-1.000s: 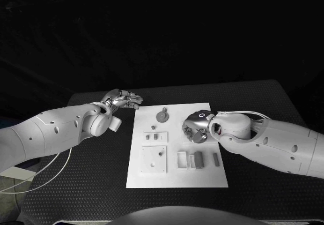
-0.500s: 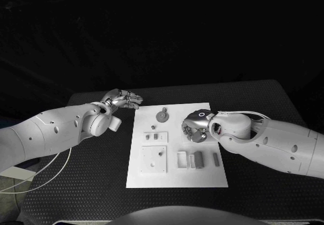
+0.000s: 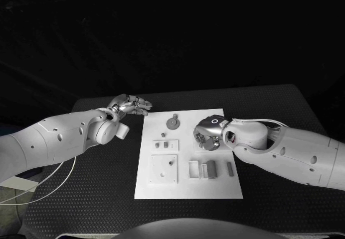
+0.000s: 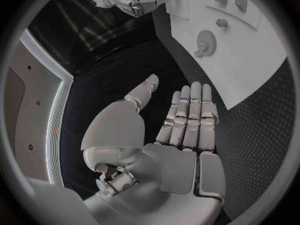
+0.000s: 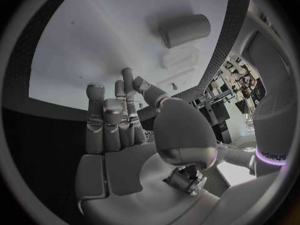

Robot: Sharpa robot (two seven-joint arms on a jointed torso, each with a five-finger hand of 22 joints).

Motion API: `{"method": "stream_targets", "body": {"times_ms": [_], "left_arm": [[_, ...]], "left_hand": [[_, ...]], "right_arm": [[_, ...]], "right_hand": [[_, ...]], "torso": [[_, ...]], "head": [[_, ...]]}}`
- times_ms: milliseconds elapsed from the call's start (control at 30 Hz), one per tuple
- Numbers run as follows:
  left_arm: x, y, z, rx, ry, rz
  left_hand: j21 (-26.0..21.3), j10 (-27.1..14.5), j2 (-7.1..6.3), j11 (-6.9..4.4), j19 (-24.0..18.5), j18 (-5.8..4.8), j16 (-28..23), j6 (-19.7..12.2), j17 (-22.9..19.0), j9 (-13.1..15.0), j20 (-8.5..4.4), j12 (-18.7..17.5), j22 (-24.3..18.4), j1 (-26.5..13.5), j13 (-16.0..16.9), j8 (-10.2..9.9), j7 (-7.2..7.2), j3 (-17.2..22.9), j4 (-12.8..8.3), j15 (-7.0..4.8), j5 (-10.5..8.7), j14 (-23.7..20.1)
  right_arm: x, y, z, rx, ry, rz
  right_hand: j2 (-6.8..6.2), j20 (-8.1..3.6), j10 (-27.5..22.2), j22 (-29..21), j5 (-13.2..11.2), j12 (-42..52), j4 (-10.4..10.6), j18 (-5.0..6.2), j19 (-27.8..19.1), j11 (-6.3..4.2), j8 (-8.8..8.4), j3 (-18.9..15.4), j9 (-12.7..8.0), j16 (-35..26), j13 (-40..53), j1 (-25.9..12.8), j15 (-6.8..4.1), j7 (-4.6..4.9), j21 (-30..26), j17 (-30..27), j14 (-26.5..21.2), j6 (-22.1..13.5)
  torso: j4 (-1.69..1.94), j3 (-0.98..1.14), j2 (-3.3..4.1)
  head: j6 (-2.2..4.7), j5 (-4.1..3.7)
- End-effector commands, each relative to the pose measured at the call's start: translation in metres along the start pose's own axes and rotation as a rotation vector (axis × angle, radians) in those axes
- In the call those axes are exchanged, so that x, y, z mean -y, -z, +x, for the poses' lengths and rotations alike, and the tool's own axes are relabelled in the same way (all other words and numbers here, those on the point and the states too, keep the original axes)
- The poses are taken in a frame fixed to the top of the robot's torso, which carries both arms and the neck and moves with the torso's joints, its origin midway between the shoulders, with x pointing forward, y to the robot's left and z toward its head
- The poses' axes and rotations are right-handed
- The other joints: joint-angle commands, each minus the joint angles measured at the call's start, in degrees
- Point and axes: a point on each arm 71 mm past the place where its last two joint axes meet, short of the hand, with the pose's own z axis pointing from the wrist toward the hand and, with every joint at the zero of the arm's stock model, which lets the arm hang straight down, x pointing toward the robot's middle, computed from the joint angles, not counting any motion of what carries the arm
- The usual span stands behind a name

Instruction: Assemble the parts on the task board

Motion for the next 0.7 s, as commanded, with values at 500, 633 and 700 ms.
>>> {"method": "stream_targets", "body": {"times_ms": [500, 633, 700], "left_arm": [[0.002, 0.0, 0.001, -0.009, 0.005, 0.009], [0.002, 0.0, 0.001, -0.009, 0.005, 0.01], [0.002, 0.0, 0.002, -0.01, 0.005, 0.01]], "left_hand": [[0.4, -0.1, 0.16, 0.21, -0.2, 0.41, -0.3, -0.3, 0.2, -0.1, 0.38, 0.3, -0.1, -0.3, -0.1, 0.3, -0.07, -0.3, 0.0, 0.13, -0.11, 0.1], [0.4, -0.1, 0.16, 0.21, -0.2, 0.41, -0.3, -0.3, 0.2, -0.1, 0.38, 0.3, -0.1, -0.3, -0.1, 0.3, -0.07, -0.3, 0.0, 0.13, -0.11, 0.1], [0.4, -0.1, 0.16, 0.21, -0.2, 0.41, -0.3, -0.3, 0.2, -0.1, 0.38, 0.3, -0.1, -0.3, -0.1, 0.3, -0.07, -0.3, 0.0, 0.13, -0.11, 0.1]], "right_arm": [[-0.019, 0.013, -0.023, 0.119, -0.006, -0.043], [-0.03, 0.016, -0.034, 0.164, -0.015, -0.075], [-0.037, 0.015, -0.038, 0.178, -0.019, -0.094]], "right_hand": [[0.19, -0.28, 2.8, 1.3, 0.4, 0.4, -0.1, 4.85, 0.5, -1.49, 0.3, -0.4, 0.3, -0.1, 0.9, 0.7, -1.19, -0.12, 0.5, -0.1, -0.3, 0.8], [0.15, -0.29, 2.8, 1.3, 0.4, 0.4, -0.1, 4.85, 0.5, -1.52, 0.31, -0.4, 0.4, -0.2, 1.0, 0.8, -1.21, -0.14, 0.6, -0.1, -0.2, 0.9], [0.14, -0.3, 2.9, 1.3, 0.4, 0.4, -0.1, 4.85, 0.5, -1.53, 0.31, -0.4, 0.4, -0.2, 1.1, 0.8, -1.23, -0.15, 0.6, -0.1, -0.2, 0.9]], "torso": [[-0.02, -0.04, -0.01], [-0.03, -0.06, 0.0], [0.0, -0.06, 0.0]], "head": [[0.06, 0.12], [0.21, 0.1], [0.24, 0.12]]}}
